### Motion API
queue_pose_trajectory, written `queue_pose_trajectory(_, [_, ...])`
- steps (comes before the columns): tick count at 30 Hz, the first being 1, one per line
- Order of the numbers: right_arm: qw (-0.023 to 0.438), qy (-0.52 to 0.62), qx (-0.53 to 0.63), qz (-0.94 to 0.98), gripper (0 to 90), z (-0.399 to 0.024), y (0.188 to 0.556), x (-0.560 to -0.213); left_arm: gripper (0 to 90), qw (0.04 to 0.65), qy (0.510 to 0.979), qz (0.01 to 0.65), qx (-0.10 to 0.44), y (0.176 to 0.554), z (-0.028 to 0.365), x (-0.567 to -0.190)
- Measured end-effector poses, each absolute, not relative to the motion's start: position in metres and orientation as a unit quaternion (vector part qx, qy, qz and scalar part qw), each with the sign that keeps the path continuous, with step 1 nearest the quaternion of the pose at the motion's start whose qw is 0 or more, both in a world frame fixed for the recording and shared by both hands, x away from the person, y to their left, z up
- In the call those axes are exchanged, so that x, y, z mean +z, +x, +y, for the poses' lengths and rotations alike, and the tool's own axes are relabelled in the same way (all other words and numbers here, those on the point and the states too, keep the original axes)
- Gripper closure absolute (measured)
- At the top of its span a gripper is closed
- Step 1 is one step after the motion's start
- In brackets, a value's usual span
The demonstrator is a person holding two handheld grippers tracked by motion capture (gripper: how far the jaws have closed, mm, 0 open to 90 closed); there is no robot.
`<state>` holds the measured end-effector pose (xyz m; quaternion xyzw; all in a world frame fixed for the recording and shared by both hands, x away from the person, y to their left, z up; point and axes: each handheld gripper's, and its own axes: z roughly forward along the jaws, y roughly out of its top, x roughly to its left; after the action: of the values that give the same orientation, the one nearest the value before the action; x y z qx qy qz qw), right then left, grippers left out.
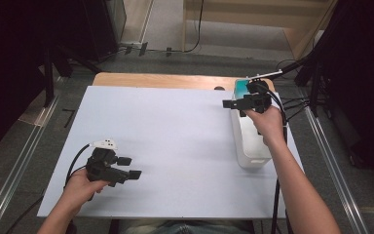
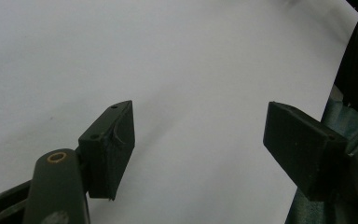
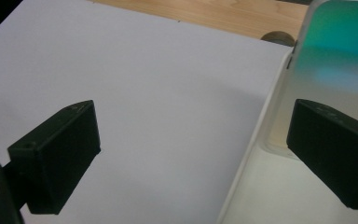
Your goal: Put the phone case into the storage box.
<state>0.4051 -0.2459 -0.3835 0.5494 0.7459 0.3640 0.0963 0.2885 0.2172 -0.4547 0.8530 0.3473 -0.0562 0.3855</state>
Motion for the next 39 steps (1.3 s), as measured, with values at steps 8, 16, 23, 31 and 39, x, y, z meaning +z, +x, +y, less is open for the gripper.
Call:
queue_pose_trajectory(8, [0.085, 0.529, 0.374, 0.757, 1.4, -0.237, 0.391, -0.382, 24.6, 0.384, 0.854, 0.346, -0.057, 0.289, 0.217, -0.455])
queue_pose_trajectory(16, [0.079, 0.509, 0.385, 0.766, 3.2, -0.230, 0.378, -0.382, 24.7, 0.386, 0.853, 0.346, -0.058, 0.289, 0.217, -0.455])
queue_pose_trajectory(23, [0.084, 0.500, 0.391, 0.768, 11.5, -0.223, 0.369, -0.383, 24.6, 0.386, 0.853, 0.346, -0.057, 0.290, 0.217, -0.455])
queue_pose_trajectory(31, [0.079, 0.485, 0.396, 0.775, 11.6, -0.217, 0.362, -0.387, 24.5, 0.387, 0.851, 0.351, -0.052, 0.290, 0.218, -0.455])
queue_pose_trajectory(39, [0.088, 0.451, 0.401, 0.793, 11.9, -0.207, 0.352, -0.393, 24.5, 0.385, 0.854, 0.346, -0.052, 0.291, 0.218, -0.455])
